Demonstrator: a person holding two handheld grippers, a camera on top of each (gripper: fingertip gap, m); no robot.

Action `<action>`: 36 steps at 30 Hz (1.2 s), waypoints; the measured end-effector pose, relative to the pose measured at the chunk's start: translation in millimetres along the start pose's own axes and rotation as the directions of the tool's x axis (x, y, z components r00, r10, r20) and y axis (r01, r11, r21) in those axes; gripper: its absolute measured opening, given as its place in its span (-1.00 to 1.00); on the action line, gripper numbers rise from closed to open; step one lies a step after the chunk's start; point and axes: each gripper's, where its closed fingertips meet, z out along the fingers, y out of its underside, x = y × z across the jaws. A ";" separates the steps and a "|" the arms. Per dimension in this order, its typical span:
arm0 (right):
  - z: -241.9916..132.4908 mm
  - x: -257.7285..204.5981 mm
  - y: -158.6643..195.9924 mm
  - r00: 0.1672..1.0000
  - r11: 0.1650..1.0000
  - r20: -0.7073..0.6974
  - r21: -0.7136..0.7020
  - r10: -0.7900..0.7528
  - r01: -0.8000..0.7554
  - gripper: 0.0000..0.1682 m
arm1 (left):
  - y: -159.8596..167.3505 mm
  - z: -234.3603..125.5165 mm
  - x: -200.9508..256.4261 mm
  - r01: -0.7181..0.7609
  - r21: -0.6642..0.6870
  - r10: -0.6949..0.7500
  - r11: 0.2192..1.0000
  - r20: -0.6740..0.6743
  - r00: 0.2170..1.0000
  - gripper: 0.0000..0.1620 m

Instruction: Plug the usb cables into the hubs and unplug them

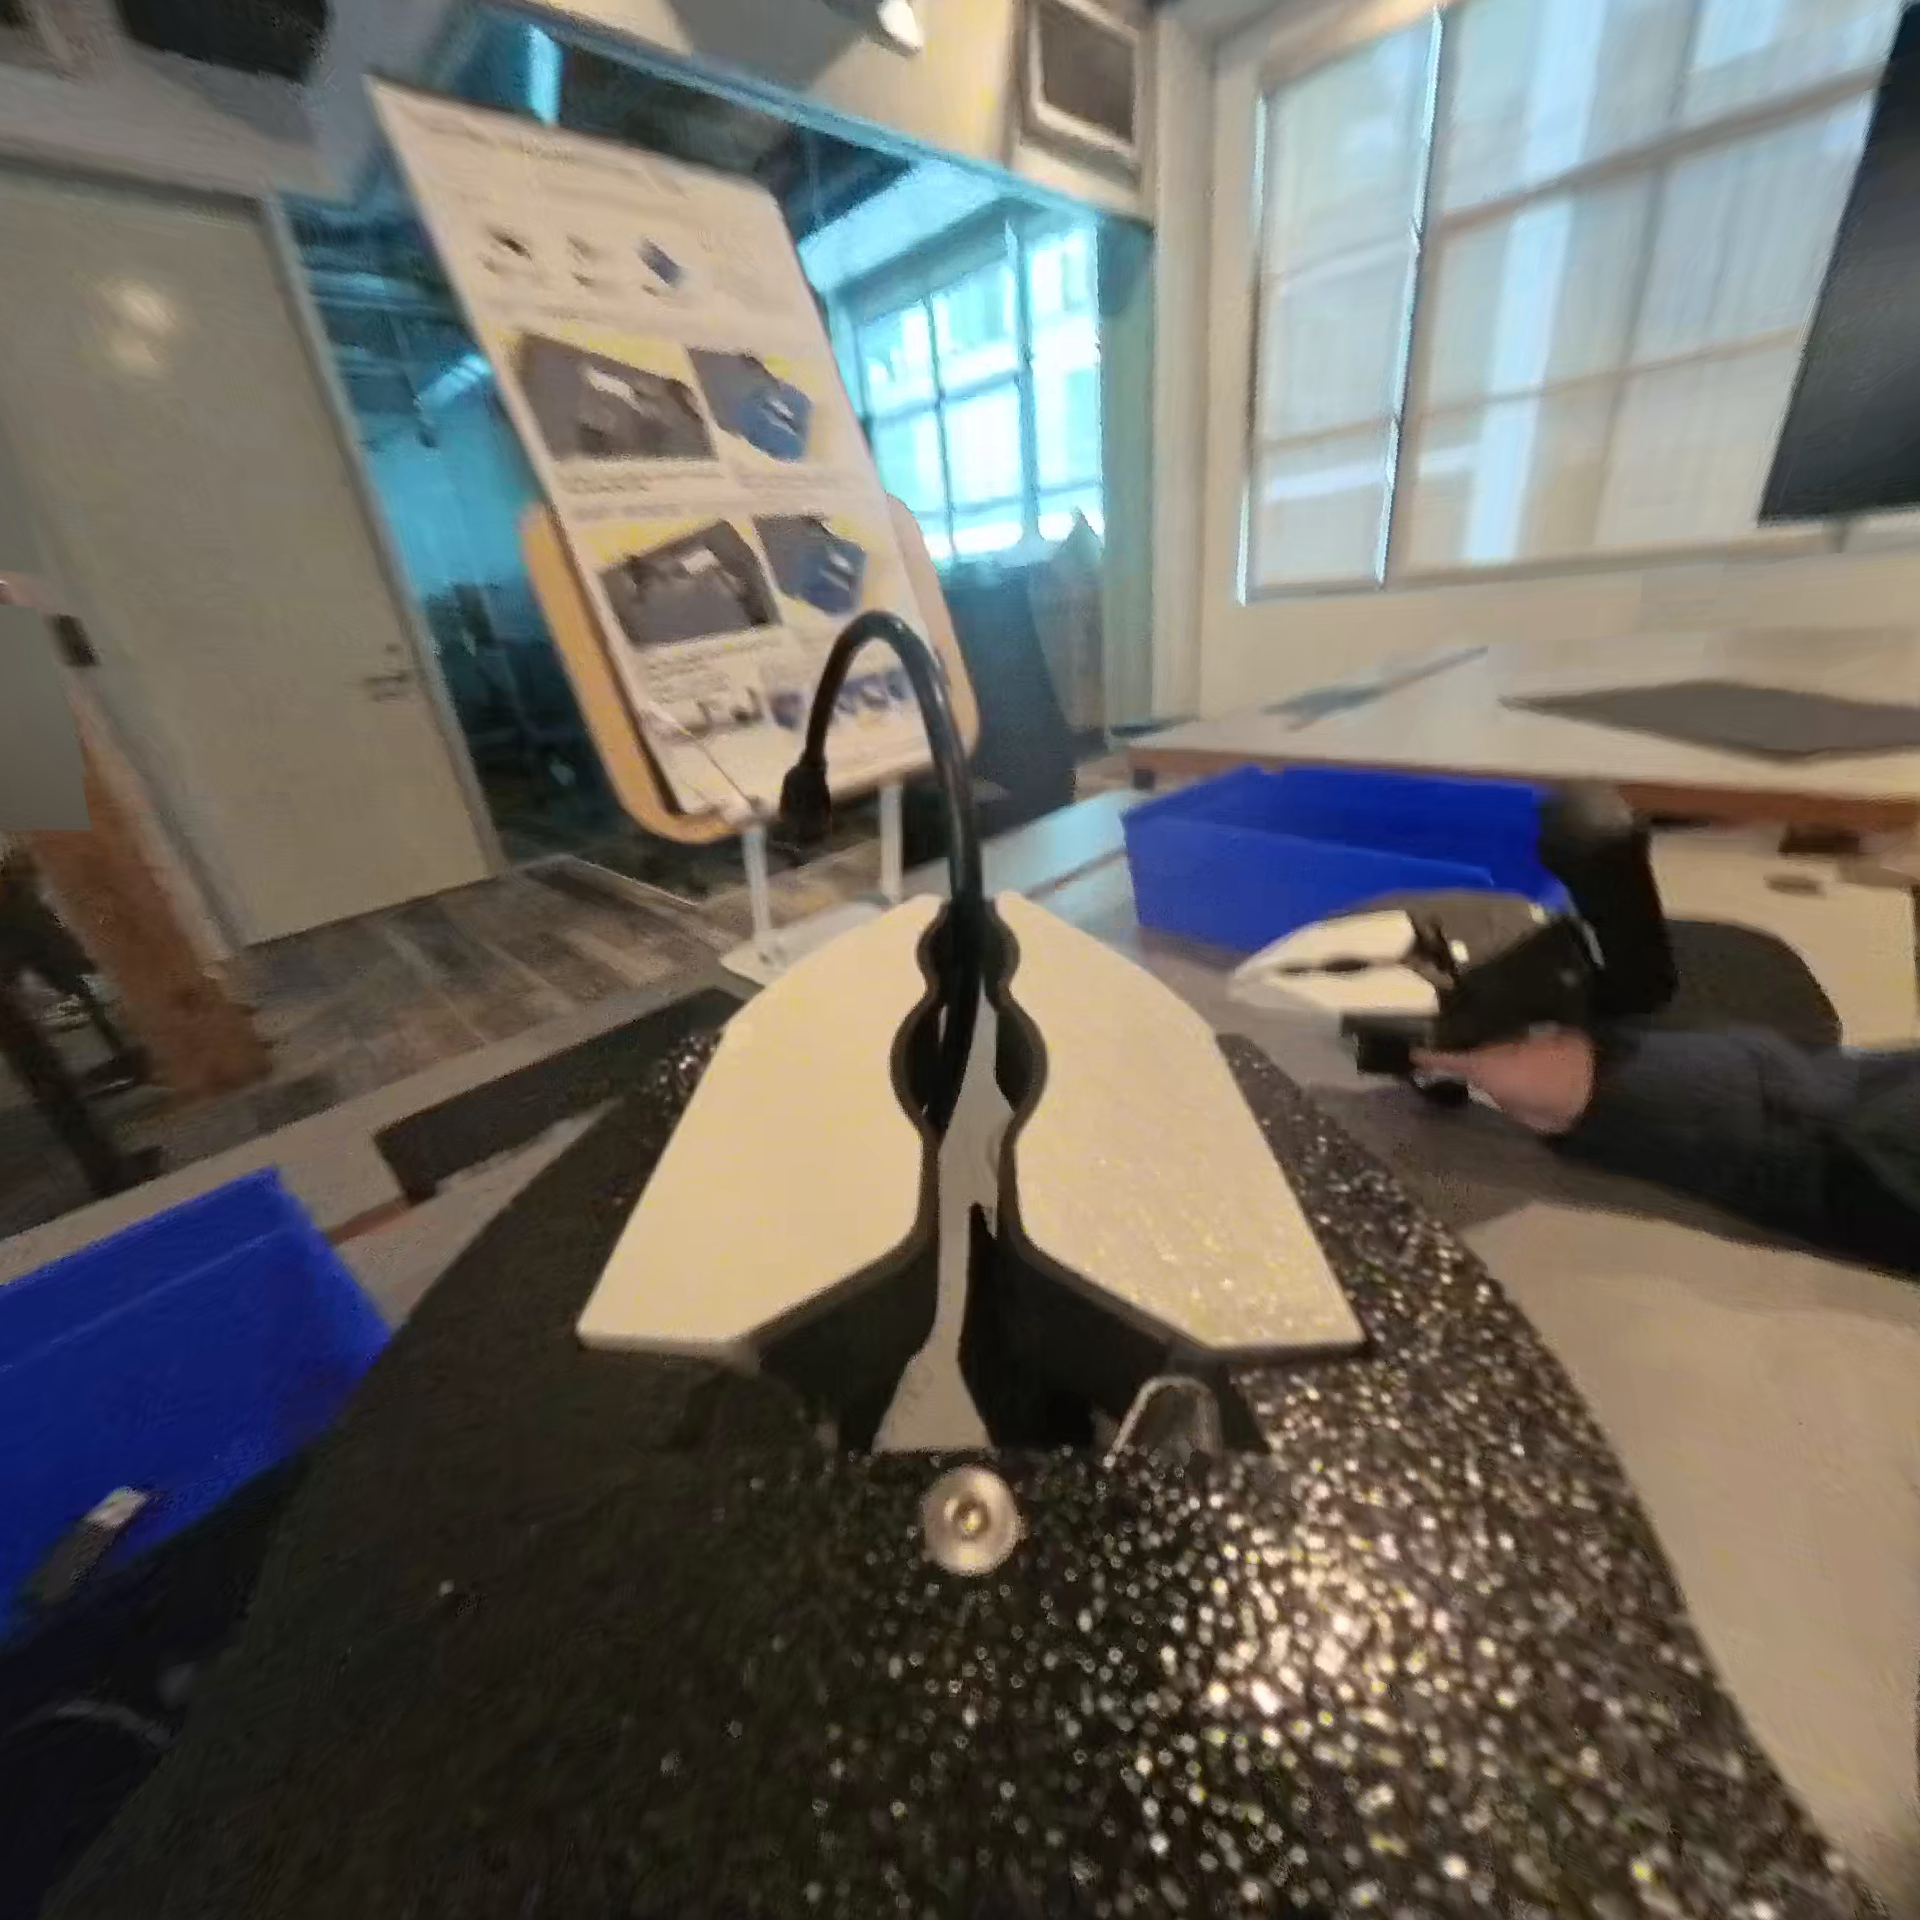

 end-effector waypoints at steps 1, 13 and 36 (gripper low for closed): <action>-0.2 0.5 -0.2 1.000 1.000 -0.004 0.000 -0.005 0.005 -1.00 | 12.1 10.6 11.1 -0.024 -0.048 0.022 0.999 -0.039 0.999 -0.95; -2.9 11.0 0.7 0.998 1.000 -0.054 -0.009 -0.014 0.014 -1.00 | 146.7 72.7 65.7 -0.522 -0.490 0.442 0.698 -0.279 0.852 -0.94; -3.5 6.5 -4.6 0.997 0.996 0.003 0.040 0.078 -0.078 -0.89 | 162.7 38.3 70.6 -0.349 -0.553 0.197 0.757 -0.316 0.928 -0.61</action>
